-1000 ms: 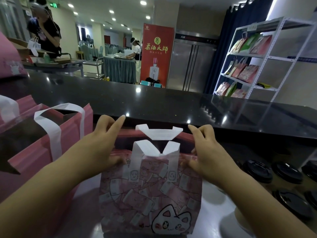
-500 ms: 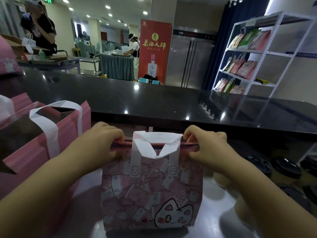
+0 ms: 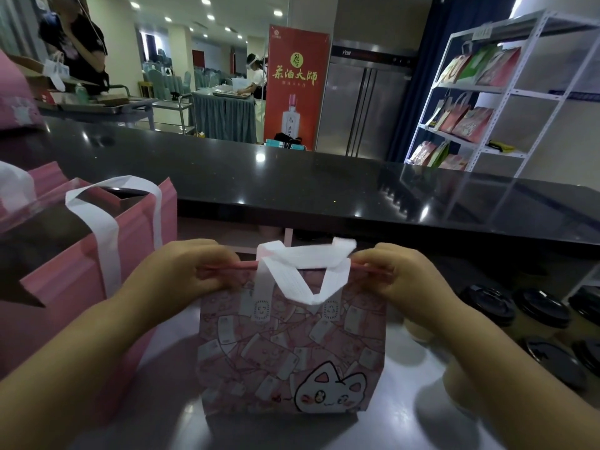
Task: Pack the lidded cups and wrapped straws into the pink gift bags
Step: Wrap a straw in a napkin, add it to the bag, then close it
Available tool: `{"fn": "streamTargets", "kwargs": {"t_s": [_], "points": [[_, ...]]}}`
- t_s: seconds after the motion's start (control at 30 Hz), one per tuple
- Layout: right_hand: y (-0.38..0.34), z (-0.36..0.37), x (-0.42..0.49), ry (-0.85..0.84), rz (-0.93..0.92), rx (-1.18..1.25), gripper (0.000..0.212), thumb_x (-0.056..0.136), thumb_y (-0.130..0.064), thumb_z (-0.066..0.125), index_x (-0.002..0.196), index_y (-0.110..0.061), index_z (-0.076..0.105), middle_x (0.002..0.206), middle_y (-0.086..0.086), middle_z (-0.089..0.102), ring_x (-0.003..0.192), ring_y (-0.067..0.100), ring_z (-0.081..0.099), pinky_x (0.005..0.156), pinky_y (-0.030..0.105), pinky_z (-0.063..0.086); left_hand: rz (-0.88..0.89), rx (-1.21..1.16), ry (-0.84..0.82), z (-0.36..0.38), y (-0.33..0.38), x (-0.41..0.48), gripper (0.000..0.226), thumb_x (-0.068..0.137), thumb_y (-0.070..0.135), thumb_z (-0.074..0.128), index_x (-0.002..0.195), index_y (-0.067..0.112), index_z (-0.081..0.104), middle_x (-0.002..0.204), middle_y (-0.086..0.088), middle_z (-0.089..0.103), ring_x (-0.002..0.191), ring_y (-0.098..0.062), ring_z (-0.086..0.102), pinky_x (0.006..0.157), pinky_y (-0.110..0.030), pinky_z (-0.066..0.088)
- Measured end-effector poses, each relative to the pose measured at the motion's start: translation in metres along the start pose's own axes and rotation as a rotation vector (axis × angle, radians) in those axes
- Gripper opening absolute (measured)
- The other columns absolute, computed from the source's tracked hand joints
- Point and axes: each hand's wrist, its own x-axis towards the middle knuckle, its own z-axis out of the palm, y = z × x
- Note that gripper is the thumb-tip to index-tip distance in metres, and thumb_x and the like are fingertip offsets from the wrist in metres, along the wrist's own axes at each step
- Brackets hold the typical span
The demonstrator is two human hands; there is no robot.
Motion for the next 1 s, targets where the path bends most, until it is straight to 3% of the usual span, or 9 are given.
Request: {"fn": "streamTargets", "kwargs": {"t_s": [0.13, 0.23, 0.37, 0.47, 0.57, 0.67, 0.77, 0.9, 1.0], "points": [[0.006, 0.006, -0.007, 0.025, -0.197, 0.048, 0.023, 0.081, -0.025, 0.067, 0.103, -0.021, 0.073, 0.085, 0.001, 0.061, 0.072, 0.023, 0.061, 0.057, 0.043, 0.054, 0.206, 0.039, 0.031, 0.000, 0.001, -0.008, 0.024, 0.083, 0.030, 0.060, 0.102, 0.019, 0.071, 0.087, 0.004, 0.064, 0.070, -0.009, 0.059, 0.056, -0.026, 0.051], [0.008, 0.008, -0.011, 0.053, -0.280, 0.018, 0.029, 0.086, -0.040, 0.057, 0.103, -0.022, 0.073, 0.089, 0.004, 0.063, 0.071, 0.024, 0.059, 0.055, 0.042, 0.053, 0.363, 0.217, 0.045, -0.001, 0.001, -0.013, 0.032, 0.087, 0.032, 0.051, 0.106, 0.014, 0.069, 0.086, -0.008, 0.067, 0.069, -0.020, 0.062, 0.052, -0.034, 0.053], [0.013, 0.010, -0.014, 0.095, -0.379, -0.204, 0.025, 0.084, -0.038, 0.058, 0.106, -0.029, 0.068, 0.094, 0.003, 0.064, 0.073, 0.019, 0.057, 0.057, 0.040, 0.050, 0.473, 0.449, 0.021, -0.001, 0.000, -0.016, 0.055, 0.068, 0.016, 0.080, 0.116, 0.019, 0.052, 0.088, -0.015, 0.068, 0.067, -0.024, 0.061, 0.052, -0.033, 0.050], [0.016, 0.012, -0.015, 0.098, -0.429, -0.296, 0.032, 0.081, -0.033, 0.064, 0.112, -0.031, 0.056, 0.098, 0.004, 0.066, 0.076, 0.022, 0.060, 0.059, 0.041, 0.048, 0.466, 0.490, -0.066, -0.003, -0.001, -0.017, 0.078, 0.051, 0.009, 0.088, 0.119, 0.020, 0.049, 0.095, -0.016, 0.067, 0.071, -0.025, 0.062, 0.055, -0.031, 0.050], [0.017, 0.010, -0.014, 0.043, -0.449, -0.372, 0.034, 0.083, -0.036, 0.060, 0.115, -0.029, 0.055, 0.107, 0.004, 0.066, 0.083, 0.025, 0.062, 0.061, 0.040, 0.048, 0.433, 0.484, -0.117, -0.003, -0.005, -0.016, 0.077, 0.057, 0.005, 0.084, 0.123, 0.022, 0.048, 0.103, -0.017, 0.066, 0.078, -0.027, 0.064, 0.057, -0.035, 0.054], [0.017, 0.006, -0.015, -0.048, -0.399, -0.413, 0.035, 0.089, -0.042, 0.053, 0.121, -0.029, 0.060, 0.118, -0.003, 0.062, 0.093, 0.020, 0.058, 0.068, 0.037, 0.047, 0.391, 0.451, -0.197, -0.007, -0.004, -0.017, 0.035, 0.088, 0.024, 0.054, 0.124, 0.021, 0.056, 0.108, -0.012, 0.064, 0.083, -0.025, 0.061, 0.062, -0.039, 0.054], [0.012, 0.002, -0.011, -0.061, -0.313, -0.284, 0.032, 0.091, -0.044, 0.045, 0.113, -0.031, 0.066, 0.112, -0.011, 0.063, 0.094, 0.014, 0.055, 0.072, 0.037, 0.047, 0.296, 0.348, -0.251, -0.011, 0.004, -0.011, 0.048, 0.096, 0.041, 0.026, 0.114, 0.020, 0.065, 0.102, -0.003, 0.064, 0.081, -0.019, 0.060, 0.064, -0.038, 0.053], [0.001, 0.007, 0.005, -0.020, -0.248, -0.231, 0.019, 0.088, -0.038, 0.061, 0.098, -0.023, 0.068, 0.090, -0.016, 0.056, 0.078, 0.010, 0.047, 0.065, 0.035, 0.045, 0.262, 0.319, -0.189, -0.005, 0.014, 0.007, 0.030, 0.088, 0.035, 0.045, 0.097, 0.017, 0.068, 0.091, 0.001, 0.063, 0.077, -0.018, 0.058, 0.064, -0.033, 0.052], [0.000, 0.012, 0.013, -0.121, -0.186, -0.235, 0.037, 0.088, -0.043, 0.055, 0.119, -0.023, 0.061, 0.104, -0.010, 0.055, 0.088, 0.009, 0.044, 0.076, 0.034, 0.045, 0.142, 0.305, -0.178, 0.006, 0.016, 0.018, 0.027, 0.087, 0.035, 0.050, 0.111, 0.025, 0.060, 0.098, 0.006, 0.059, 0.087, -0.013, 0.053, 0.071, -0.026, 0.045]]}}
